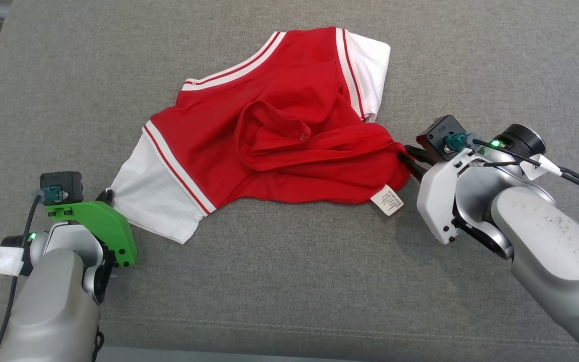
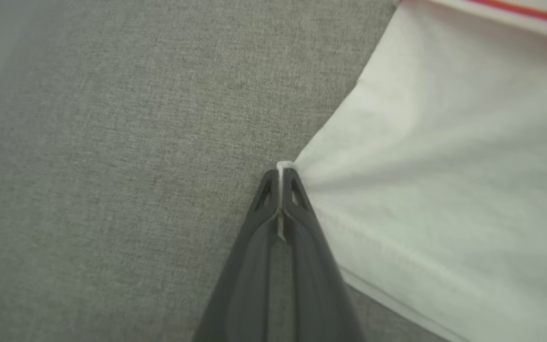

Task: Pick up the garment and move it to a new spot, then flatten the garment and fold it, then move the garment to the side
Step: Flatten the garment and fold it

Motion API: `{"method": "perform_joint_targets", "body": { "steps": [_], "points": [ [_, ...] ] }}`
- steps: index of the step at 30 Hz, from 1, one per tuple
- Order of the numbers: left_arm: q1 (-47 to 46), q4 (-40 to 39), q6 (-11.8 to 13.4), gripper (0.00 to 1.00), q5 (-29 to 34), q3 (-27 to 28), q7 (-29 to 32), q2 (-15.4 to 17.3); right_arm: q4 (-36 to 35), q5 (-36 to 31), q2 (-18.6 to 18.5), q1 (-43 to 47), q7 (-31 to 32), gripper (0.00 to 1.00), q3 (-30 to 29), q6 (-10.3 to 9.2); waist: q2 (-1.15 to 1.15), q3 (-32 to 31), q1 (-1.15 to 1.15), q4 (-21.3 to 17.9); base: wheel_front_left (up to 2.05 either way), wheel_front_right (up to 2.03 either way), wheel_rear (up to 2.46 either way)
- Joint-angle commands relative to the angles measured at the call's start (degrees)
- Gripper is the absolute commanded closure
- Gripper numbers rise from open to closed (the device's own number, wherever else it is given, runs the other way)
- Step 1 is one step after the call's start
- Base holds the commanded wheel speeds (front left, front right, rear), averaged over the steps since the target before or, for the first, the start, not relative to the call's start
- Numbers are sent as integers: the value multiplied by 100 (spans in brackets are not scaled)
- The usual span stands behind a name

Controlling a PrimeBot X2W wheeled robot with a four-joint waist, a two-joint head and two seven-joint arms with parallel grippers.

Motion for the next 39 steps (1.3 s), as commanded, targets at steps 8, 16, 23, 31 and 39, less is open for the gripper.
{"method": "perform_joint_targets", "body": {
  "steps": [8, 16, 23, 31, 39],
  "points": [
    [32, 388, 54, 100, -83, -38, -76, -84, -13, 17, -38, -77, -123, 100, 15, -9, 0, -81, 0, -6, 0, 0, 0],
    [-54, -36, 42, 100, -415, 312, -802, -63, -155, 173, 51, 204, -460, 100, -651, -9, 0, -317, 0, -65, 0, 0, 0],
    [-272, -932, -134, 100, -1006, 795, -1291, -270, -121, 338, 338, 544, -659, 100, -1707, -9, 0, -583, 0, -207, 0, 0, 0],
    [-345, -2318, -65, 100, -1759, 1215, -1174, -608, -5, 1168, 1277, 871, -398, 100, -2973, -6, 0, -930, 0, -558, 0, 0, 0],
    [-786, -3080, 59, 100, -2239, 1343, -339, -520, -258, 1700, 1808, 410, 46, 100, -3256, -5, 0, -839, 0, -930, 0, 0, 0]
  ]
}}
